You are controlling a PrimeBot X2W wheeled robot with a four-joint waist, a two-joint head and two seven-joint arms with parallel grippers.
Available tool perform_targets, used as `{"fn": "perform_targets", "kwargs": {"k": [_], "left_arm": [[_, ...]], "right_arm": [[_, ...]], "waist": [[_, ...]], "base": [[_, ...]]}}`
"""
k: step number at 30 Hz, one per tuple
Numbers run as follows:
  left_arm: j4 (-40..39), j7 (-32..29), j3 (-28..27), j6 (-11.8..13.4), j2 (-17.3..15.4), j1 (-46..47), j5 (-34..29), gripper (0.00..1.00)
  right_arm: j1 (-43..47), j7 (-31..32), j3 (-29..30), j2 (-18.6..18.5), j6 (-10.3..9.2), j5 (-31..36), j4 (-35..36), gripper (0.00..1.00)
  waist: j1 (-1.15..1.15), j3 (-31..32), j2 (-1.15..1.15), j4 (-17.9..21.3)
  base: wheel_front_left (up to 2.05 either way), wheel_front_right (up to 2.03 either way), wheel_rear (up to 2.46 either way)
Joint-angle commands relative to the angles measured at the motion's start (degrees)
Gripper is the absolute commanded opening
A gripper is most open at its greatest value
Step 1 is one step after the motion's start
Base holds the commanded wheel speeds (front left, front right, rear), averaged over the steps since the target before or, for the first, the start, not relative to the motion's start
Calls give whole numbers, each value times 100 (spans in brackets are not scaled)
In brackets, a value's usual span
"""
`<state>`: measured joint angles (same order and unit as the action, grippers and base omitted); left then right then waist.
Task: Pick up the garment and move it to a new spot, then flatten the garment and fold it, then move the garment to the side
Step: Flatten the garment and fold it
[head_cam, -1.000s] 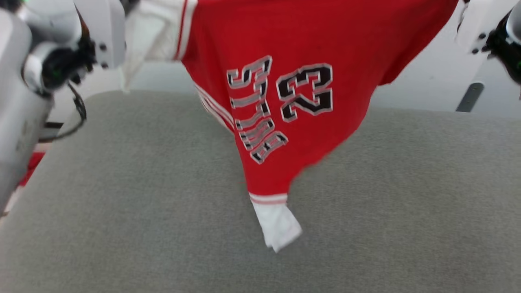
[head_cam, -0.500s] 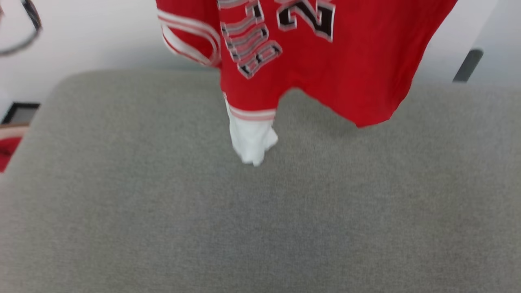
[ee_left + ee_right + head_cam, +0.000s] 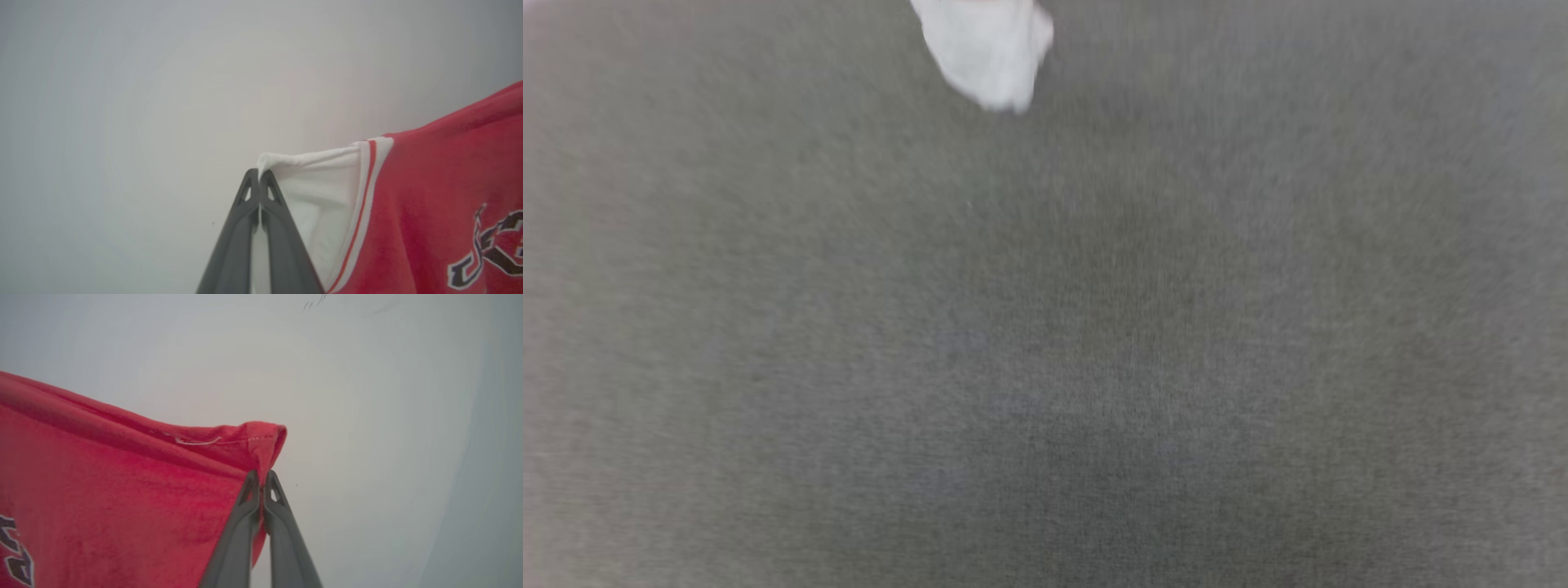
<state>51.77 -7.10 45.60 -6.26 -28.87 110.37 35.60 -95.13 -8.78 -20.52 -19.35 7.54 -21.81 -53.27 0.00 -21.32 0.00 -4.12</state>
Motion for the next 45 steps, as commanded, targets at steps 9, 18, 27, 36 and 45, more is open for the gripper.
{"fn": "perform_targets", "kwargs": {"k": [9, 18, 27, 36, 45], "left_arm": [[595, 1759, -91, 235, 415, 848, -312, 0], [1152, 2145, -48, 88, 860, 476, -199, 0], [1811, 2098, 61, 28, 1344, -206, -48, 0], [1761, 2126, 285, -114, 1330, -311, -22, 0], [590, 1791, 1080, -118, 672, -974, 584, 0]], "right_arm": [[-386, -639, 1036, 89, -10, 1247, 40, 0], [371, -634, 1970, 536, -9, 2244, 639, 0], [721, -636, 2158, 837, -9, 2570, 271, 0], [800, -635, 1839, 775, -9, 2289, 390, 0], [1189, -636, 1129, 314, -9, 1537, 416, 0]], "waist": [[0, -2084, 0, -40], [0, -2647, 0, -297], [0, -2557, 0, -363], [0, -2275, 0, -497], [0, -1764, 0, -634]], "base": [[0, 0, 0], [0, 0, 0], [0, 0, 0], [0, 0, 0], [0, 0, 0]]}}
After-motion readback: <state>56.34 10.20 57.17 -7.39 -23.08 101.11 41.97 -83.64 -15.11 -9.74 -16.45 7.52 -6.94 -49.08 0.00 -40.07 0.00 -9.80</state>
